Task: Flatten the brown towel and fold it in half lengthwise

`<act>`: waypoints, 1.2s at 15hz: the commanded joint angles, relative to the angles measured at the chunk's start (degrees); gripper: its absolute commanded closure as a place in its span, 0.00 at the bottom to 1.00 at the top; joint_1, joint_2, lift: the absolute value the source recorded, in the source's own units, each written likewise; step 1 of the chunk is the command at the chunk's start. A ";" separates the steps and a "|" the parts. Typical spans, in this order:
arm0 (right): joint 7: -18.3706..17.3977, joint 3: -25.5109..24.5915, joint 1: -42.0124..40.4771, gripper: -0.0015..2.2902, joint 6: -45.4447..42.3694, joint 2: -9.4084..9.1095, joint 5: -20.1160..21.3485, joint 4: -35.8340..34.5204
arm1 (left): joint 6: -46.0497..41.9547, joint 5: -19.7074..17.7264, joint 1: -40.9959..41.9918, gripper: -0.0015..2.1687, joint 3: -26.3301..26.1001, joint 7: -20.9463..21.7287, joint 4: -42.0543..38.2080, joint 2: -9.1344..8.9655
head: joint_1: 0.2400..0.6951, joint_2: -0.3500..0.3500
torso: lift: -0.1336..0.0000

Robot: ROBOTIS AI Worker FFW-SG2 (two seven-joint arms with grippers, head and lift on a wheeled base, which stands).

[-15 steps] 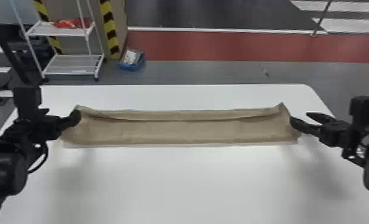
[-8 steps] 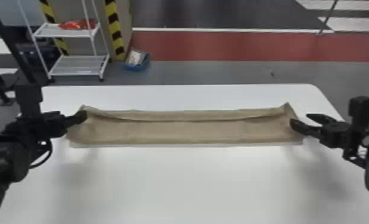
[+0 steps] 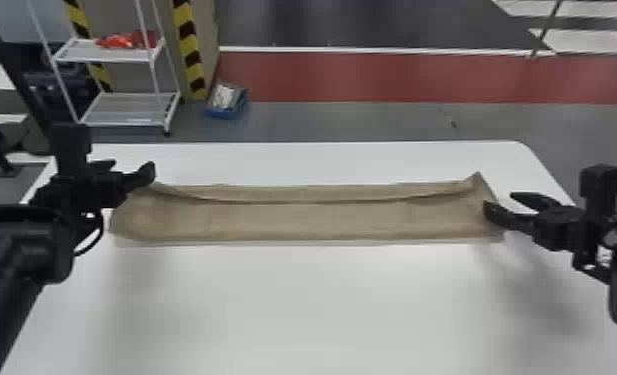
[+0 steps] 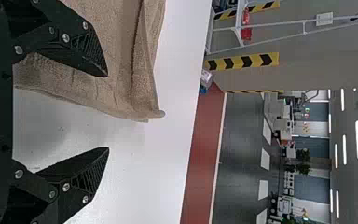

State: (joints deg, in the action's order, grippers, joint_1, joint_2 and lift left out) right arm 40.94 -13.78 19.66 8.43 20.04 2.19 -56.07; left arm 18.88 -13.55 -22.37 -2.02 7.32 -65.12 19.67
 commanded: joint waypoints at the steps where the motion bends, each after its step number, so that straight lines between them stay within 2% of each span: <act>1: 0.02 -0.02 -0.06 0.17 -0.55 0.26 0.01 0.26 | 0.42 0.19 0.13 0.16 0.00 0.24 0.08 0.11 | 1.00 0.46 | 0.04; 6: -0.07 -0.02 -0.14 0.17 -0.38 0.08 0.01 0.26 | 6.22 -0.51 1.01 0.16 0.26 2.35 -0.62 0.37 | 1.00 0.46 | 0.04; 8: -0.07 0.07 -0.23 0.17 -0.38 0.08 0.01 0.17 | 6.57 -0.69 1.01 0.16 0.44 2.52 -0.71 0.55 | 1.00 0.45 | 0.04; 10: 0.02 -0.02 -0.50 0.17 -0.20 0.08 0.01 0.08 | 6.39 -0.77 1.01 0.21 0.61 2.61 -0.62 0.55 | 1.00 0.46 | 0.04; 16: 0.37 -0.72 -1.20 0.17 0.33 0.26 -0.08 -0.80 | 6.04 -0.60 0.83 0.21 0.09 2.61 -0.62 0.11 | 1.00 0.45 | 0.04; 18: 0.46 -0.81 -1.46 0.17 0.33 0.52 -0.17 -0.80 | 6.04 -0.51 0.75 0.33 0.00 2.61 -0.62 0.02 | 1.00 0.45 | 0.04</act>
State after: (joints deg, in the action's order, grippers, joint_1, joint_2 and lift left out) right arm 41.38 -14.51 18.37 8.75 20.39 2.10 -56.84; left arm 24.92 -14.15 -21.55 -1.94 9.93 -65.75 19.78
